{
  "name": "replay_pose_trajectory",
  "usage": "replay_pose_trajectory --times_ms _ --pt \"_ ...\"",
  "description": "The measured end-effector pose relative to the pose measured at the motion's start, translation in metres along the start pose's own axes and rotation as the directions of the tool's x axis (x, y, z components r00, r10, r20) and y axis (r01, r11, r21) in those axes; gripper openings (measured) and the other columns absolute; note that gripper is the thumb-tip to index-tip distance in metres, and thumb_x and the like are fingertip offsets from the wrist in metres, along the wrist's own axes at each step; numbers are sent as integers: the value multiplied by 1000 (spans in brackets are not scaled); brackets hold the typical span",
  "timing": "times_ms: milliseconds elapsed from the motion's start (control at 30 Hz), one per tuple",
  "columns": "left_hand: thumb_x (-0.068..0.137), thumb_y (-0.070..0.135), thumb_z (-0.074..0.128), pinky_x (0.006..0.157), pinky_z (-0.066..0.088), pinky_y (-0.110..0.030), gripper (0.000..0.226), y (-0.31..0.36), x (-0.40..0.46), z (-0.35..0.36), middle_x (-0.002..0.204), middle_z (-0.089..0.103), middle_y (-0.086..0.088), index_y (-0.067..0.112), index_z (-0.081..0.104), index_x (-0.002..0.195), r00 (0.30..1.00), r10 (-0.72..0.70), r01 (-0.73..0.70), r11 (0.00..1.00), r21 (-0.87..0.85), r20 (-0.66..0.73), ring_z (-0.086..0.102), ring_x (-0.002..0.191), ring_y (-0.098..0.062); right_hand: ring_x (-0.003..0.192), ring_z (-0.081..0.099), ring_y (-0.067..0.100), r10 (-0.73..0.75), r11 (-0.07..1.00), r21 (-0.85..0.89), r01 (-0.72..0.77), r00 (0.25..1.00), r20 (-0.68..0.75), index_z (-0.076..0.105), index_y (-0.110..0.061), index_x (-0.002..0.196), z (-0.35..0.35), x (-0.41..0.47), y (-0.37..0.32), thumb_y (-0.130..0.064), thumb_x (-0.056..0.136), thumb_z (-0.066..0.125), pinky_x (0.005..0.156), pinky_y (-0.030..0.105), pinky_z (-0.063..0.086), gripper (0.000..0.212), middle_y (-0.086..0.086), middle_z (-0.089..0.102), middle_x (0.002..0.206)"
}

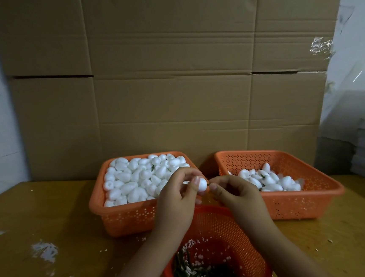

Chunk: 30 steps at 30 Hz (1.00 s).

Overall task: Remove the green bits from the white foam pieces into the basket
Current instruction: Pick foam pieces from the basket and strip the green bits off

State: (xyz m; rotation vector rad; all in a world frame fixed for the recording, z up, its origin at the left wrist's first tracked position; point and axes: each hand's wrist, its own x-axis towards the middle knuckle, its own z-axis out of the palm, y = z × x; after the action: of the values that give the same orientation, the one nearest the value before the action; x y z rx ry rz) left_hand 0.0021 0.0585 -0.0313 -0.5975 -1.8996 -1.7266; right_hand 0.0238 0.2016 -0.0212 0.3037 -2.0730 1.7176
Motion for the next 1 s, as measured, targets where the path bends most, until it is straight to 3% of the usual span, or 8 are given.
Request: replay_pose_trajectory --times_ms 300,467,567,667,800,1000 --pt "99 16 54 61 57 -26 34 -1 1 -2 93 70 19 47 64 87 1000 -8 8 1000 15 2 70 78 -9 62 59 -4 -10 1000 -16 10 1000 5 72 -16 83 0 2 4 -13 90 66 59 11 45 9 -12 66 63" --pt "99 21 55 62 56 -25 14 -2 0 0 94 70 18 32 63 98 999 -17 15 999 46 30 70 77 -6 57 55 -3 0 1000 8 0 999 -46 70 -14 83 0 3 4 -15 91 64 55 11 42 11 -9 63 59" --pt "95 36 59 72 59 -38 9 0 -1 1 99 69 20 36 61 103 998 -48 46 998 49 44 70 82 -6 53 53 -1 22 998 57 -18 996 -81 68 -7 84 0 4 4 -15 93 62 52 12 41 14 -5 60 57" --pt "82 50 61 80 58 -46 23 2 -3 0 104 66 24 43 60 104 996 -75 72 996 48 56 69 87 -7 51 51 1 30 996 81 -23 997 -77 64 -3 78 1 3 2 -16 95 59 51 12 41 21 -3 57 55" --pt "82 41 70 83 58 -35 26 2 -4 -1 105 62 31 48 57 104 995 -61 56 997 60 83 67 89 -1 52 51 4 26 995 98 -18 996 -82 60 -3 72 0 1 0 -17 96 57 53 13 42 28 -1 55 54" --pt "79 41 69 84 56 -30 26 -1 -4 0 107 66 25 47 59 103 993 -43 32 995 93 113 67 92 -4 51 49 4 5 996 84 3 996 -88 56 5 69 1 1 -2 -17 97 55 52 13 41 36 2 54 54"
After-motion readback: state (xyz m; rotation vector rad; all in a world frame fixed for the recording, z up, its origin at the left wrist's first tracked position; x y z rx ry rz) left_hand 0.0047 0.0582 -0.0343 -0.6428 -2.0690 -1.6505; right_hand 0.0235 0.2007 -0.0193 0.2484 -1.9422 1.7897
